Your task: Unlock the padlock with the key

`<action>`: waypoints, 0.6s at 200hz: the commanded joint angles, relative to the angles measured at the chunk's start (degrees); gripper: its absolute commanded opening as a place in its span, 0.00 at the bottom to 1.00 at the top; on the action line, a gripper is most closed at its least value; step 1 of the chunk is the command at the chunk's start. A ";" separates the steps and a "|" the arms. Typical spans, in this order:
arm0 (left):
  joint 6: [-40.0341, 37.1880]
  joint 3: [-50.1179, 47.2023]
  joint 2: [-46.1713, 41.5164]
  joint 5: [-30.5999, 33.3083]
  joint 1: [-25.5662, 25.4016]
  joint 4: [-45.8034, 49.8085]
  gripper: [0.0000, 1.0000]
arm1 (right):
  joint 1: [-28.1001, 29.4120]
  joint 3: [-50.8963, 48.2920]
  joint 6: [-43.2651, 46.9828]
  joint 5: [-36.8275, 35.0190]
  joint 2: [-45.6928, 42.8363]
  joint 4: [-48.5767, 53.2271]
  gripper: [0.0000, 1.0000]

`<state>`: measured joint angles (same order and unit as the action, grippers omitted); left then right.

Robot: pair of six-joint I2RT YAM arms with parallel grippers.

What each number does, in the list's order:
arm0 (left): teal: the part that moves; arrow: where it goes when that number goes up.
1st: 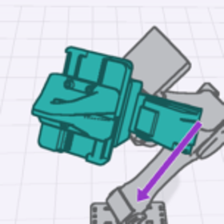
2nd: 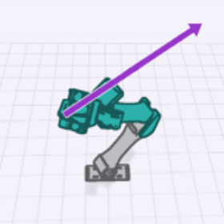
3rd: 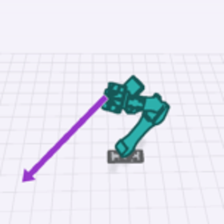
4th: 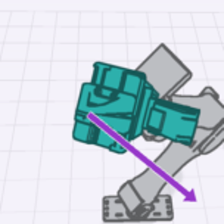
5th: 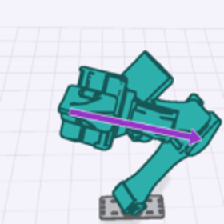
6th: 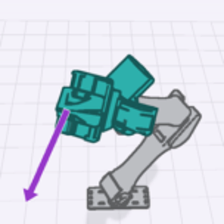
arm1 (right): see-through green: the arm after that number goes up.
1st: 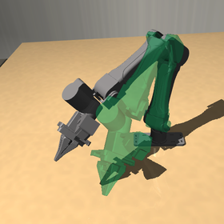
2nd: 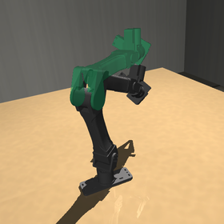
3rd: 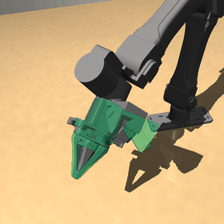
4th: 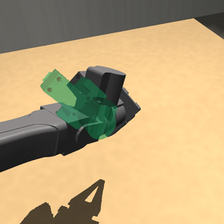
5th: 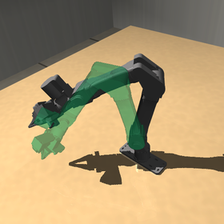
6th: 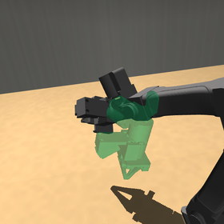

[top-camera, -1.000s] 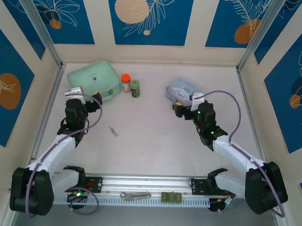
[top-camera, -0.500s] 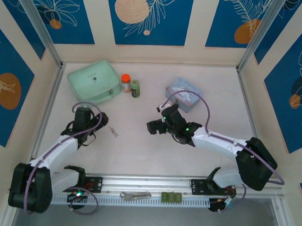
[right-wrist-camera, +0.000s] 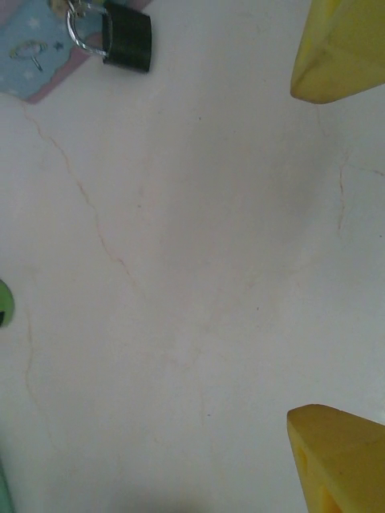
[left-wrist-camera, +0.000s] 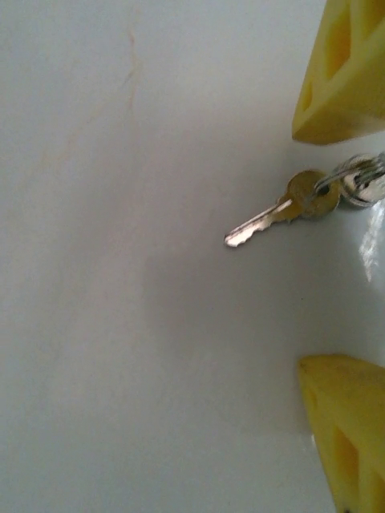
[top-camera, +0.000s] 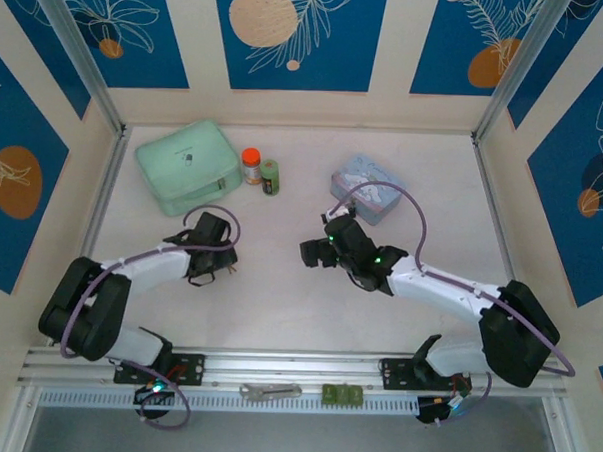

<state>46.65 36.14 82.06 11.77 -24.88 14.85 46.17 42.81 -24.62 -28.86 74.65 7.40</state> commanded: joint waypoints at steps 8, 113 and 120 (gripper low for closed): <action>1.33 0.19 4.85 -2.54 -1.48 -5.29 0.58 | -0.07 -2.47 -1.72 -3.34 -3.12 0.95 0.97; -0.51 0.71 4.54 -3.55 -2.44 -8.18 0.00 | -0.74 -4.03 -1.65 -0.14 -5.12 -0.29 0.97; -0.68 0.62 3.87 -4.02 -2.53 -8.60 0.00 | -0.73 -4.58 -1.61 0.54 -5.50 -0.79 0.97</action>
<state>46.87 37.98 86.08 12.29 -26.44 7.84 45.21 39.51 -25.98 -30.74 70.32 7.75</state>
